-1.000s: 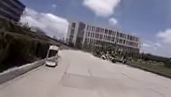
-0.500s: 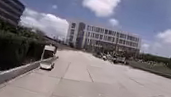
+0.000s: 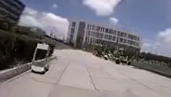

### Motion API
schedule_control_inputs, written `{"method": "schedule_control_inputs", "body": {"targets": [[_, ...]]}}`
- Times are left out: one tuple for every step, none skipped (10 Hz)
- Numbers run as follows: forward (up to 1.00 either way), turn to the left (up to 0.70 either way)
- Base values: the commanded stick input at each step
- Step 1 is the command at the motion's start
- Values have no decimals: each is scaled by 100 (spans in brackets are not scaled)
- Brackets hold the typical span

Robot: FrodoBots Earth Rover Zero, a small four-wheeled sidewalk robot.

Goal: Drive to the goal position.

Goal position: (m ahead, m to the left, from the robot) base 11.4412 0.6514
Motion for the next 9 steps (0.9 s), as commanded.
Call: {"method": "schedule_control_inputs", "body": {"targets": [[85, 0], [85, 0], [85, 0], [85, 0], [85, 0], [85, 0], [85, 0], [85, 0], [85, 2]]}}
